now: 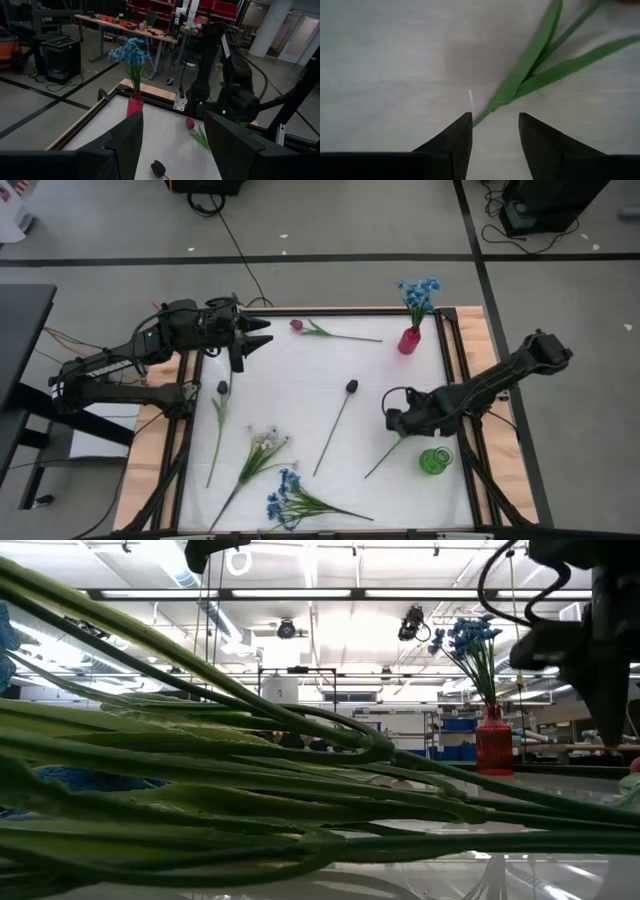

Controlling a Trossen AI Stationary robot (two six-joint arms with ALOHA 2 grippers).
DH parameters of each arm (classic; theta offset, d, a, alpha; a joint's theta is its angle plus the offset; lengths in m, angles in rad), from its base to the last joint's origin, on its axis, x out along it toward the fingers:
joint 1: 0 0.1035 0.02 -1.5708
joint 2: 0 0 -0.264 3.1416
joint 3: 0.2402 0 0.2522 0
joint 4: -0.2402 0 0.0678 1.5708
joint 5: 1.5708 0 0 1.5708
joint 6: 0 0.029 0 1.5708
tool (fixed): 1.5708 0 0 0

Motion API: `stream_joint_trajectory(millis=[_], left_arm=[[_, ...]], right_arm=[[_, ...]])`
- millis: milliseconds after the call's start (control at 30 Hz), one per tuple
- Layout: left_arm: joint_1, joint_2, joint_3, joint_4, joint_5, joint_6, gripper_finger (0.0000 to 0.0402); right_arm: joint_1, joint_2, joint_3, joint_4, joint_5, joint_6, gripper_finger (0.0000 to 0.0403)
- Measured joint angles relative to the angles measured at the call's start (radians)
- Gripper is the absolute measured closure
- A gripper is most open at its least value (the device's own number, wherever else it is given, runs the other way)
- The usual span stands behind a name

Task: Sort flowers into vase by color
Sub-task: Put the bottom pink flower into the red vase

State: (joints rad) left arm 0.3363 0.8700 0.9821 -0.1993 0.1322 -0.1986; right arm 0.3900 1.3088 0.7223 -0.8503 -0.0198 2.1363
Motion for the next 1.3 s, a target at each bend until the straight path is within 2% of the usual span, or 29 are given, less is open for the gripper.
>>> stream_joint_trajectory(millis=[200,567,700,900,967,1033,1100,1300], left_arm=[[0.000,0.000,0.000,0.000,0.000,0.000,0.0184],[0.000,0.000,0.000,0.000,0.000,0.000,0.0184],[0.000,0.000,0.000,0.000,0.000,0.000,0.0184],[0.000,0.000,0.000,0.000,0.000,0.000,0.0184],[0.000,0.000,0.000,0.000,0.000,0.000,0.0184],[0.000,0.000,0.000,0.000,0.000,0.000,0.0184],[0.000,0.000,0.000,0.000,0.000,0.000,0.0184],[0.000,0.000,0.000,0.000,0.000,0.000,0.0184]], right_arm=[[0.016,0.114,0.000,0.009,0.000,0.146,0.0234],[-0.015,0.222,0.005,0.028,0.035,0.144,0.0243],[-0.016,0.231,0.005,0.041,0.046,0.135,0.0284],[0.007,0.229,0.003,0.054,0.089,0.131,0.0376],[0.016,0.222,0.004,0.055,0.106,0.131,0.0390],[0.023,0.216,0.013,0.053,0.121,0.131,0.0388],[0.029,0.208,0.022,0.050,0.156,0.131,0.0382],[0.035,0.156,0.074,0.046,0.358,0.099,0.0392]])
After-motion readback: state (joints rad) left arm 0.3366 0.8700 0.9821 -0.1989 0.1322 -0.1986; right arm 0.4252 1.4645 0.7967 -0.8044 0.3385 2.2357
